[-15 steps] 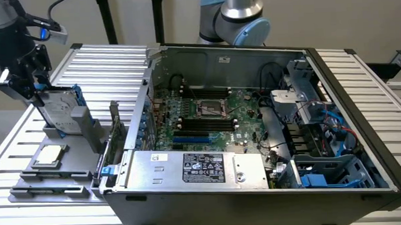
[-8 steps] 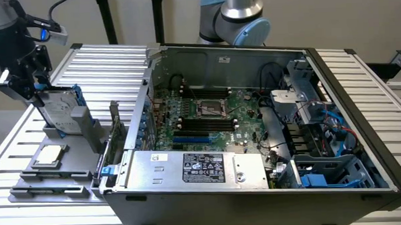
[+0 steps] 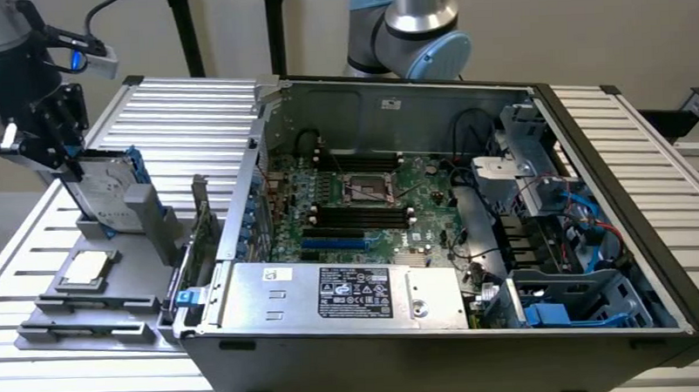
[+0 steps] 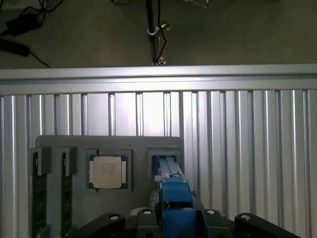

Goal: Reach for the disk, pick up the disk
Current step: 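Pick up the disk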

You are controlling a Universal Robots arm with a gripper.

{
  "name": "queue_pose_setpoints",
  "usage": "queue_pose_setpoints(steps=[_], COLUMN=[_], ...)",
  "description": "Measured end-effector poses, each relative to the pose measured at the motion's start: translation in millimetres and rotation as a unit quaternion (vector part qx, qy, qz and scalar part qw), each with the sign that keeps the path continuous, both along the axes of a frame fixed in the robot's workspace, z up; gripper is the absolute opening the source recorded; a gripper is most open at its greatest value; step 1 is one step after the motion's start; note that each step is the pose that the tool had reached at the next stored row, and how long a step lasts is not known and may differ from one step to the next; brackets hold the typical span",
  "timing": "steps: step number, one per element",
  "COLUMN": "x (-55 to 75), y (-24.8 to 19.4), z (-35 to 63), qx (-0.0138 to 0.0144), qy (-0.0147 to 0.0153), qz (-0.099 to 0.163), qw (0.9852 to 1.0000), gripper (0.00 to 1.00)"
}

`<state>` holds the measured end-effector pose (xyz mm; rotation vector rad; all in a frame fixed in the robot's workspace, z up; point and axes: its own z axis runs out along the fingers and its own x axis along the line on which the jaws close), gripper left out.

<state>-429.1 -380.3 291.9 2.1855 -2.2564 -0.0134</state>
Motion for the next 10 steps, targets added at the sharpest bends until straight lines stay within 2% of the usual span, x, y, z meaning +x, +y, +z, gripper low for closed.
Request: queue_pose_setpoints(steps=[10], x=[-0.1], y=[-3.1], z=[0.0], qx=[0.0000], qy=[0.0001], qz=[-0.001], qw=[1.0000], gripper=[0.33])
